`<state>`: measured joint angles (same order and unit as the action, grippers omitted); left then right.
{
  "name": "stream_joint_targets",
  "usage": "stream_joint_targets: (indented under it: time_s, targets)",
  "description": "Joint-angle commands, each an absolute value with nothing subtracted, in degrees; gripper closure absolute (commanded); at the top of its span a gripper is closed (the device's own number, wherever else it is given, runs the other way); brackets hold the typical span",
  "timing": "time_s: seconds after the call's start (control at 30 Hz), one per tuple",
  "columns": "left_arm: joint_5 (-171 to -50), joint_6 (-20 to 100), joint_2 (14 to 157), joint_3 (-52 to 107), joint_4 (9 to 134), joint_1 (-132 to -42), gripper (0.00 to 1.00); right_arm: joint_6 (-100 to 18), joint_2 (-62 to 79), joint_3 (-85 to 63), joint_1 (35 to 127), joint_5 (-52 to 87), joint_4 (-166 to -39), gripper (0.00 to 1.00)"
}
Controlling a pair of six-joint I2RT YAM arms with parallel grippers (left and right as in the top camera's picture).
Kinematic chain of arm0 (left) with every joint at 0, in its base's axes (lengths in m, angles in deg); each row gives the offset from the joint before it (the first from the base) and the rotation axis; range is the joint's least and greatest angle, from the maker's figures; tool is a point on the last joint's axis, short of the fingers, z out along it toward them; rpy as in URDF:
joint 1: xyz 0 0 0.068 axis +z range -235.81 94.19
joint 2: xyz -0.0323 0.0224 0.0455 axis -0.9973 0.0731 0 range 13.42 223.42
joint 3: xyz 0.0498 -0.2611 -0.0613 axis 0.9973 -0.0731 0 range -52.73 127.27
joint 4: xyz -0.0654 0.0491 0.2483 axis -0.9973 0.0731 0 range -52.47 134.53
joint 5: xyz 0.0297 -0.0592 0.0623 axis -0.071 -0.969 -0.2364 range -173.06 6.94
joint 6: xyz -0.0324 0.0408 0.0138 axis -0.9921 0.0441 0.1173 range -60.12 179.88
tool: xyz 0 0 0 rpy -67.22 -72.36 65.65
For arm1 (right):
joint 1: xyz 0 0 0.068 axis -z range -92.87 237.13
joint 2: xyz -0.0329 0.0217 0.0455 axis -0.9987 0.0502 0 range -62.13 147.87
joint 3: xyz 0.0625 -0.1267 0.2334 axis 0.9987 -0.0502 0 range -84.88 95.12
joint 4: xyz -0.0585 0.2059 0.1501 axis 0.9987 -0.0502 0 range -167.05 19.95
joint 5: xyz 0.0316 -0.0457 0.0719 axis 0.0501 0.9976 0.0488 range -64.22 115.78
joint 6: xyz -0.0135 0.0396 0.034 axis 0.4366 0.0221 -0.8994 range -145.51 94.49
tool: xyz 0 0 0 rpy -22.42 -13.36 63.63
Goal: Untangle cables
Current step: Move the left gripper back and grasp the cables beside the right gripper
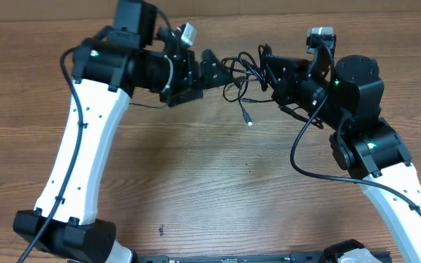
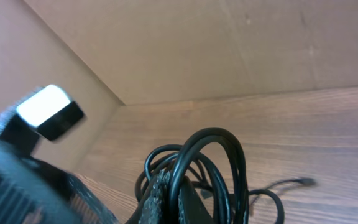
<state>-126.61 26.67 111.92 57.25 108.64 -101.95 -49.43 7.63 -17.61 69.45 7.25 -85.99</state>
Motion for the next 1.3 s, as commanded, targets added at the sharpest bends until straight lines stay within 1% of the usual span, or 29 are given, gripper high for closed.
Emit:
stream_joint_targets:
  time_s: [0.0, 0.13, 0.23, 0.3, 0.43, 0.5, 0.53, 0.57, 0.6, 0.63, 0.97, 1.1, 1.13, 1.17, 1.2, 1.23, 1.27]
  targets:
    - [-120.1, 6.28, 111.22, 57.66, 108.6, -103.55, 0.0, -51.05, 7.08, -17.31, 69.19, 5.9, -84.61, 0.96]
    - [-120.1, -4.26, 111.35, 57.66, 107.44, -105.56, 0.0, -51.01, 7.08, -17.31, 69.15, 3.54, -84.66, 0.96]
    - [-120.17, -7.38, 111.35, 57.66, 104.47, -107.06, 0.0, -50.74, 7.08, -17.31, 69.15, 2.62, -84.68, 0.96]
    - [-120.06, -11.54, 111.37, 57.66, 102.89, -108.46, 0.0, -50.57, 7.08, -17.31, 69.13, 1.22, -84.72, 0.96]
    - [-119.88, -13.94, 111.37, 57.66, 100.25, -108.81, 0.0, -50.57, 7.08, -17.31, 69.15, 1.0, -84.9, 0.96]
    - [-118.59, -15.97, 111.37, 57.66, 100.25, -108.81, 0.14, -50.59, 7.08, -17.31, 69.15, 0.02, -84.81, 0.96]
    - [-117.41, -16.48, 111.4, 57.66, 100.27, -108.99, 0.31, -50.59, 7.08, -17.31, 69.15, -0.44, -84.85, 0.96]
    - [-116.69, -16.65, 111.46, 57.66, 100.27, -109.1, 0.38, -50.59, 7.08, -17.31, 69.15, -0.94, -84.85, 0.96]
    - [-115.99, -16.89, 111.53, 57.66, 100.29, -109.1, 0.43, -50.59, 7.08, -17.31, 69.15, -1.25, -84.85, 0.96]
    - [-115.38, -16.89, 111.55, 57.66, 100.29, -109.1, 0.45, -50.59, 7.08, -17.31, 69.15, -1.82, -84.85, 0.96]
    - [-109.15, -19.01, 111.57, 57.66, 100.25, -109.08, 0.43, -51.53, 7.02, -17.31, 69.15, -8.5, -84.66, 0.96]
    - [-107.84, -19.51, 111.57, 57.66, 100.2, -109.1, 0.46, -52.99, 6.97, -17.31, 69.15, -10.56, -84.61, 0.96]
    - [-107.6, -19.51, 111.57, 57.66, 100.16, -109.1, 0.49, -53.08, 6.97, -17.31, 69.15, -10.58, -84.66, 0.96]
    - [-107.12, -19.47, 111.57, 57.66, 100.01, -109.08, 0.56, -53.19, 6.97, -17.31, 69.15, -10.58, -84.68, 0.96]
    - [-106.86, -19.45, 111.57, 57.66, 99.99, -109.08, 0.79, -53.17, 6.97, -17.31, 69.15, -10.56, -84.68, 0.96]
    - [-106.96, -19.45, 111.57, 57.66, 100.01, -109.08, 0.96, -53.17, 6.97, -17.31, 69.15, -10.54, -84.72, 0.96]
    - [-106.94, -19.45, 111.57, 57.66, 99.99, -109.08, 0.96, -53.17, 6.97, -17.31, 69.21, -10.45, -84.88, 0.96]
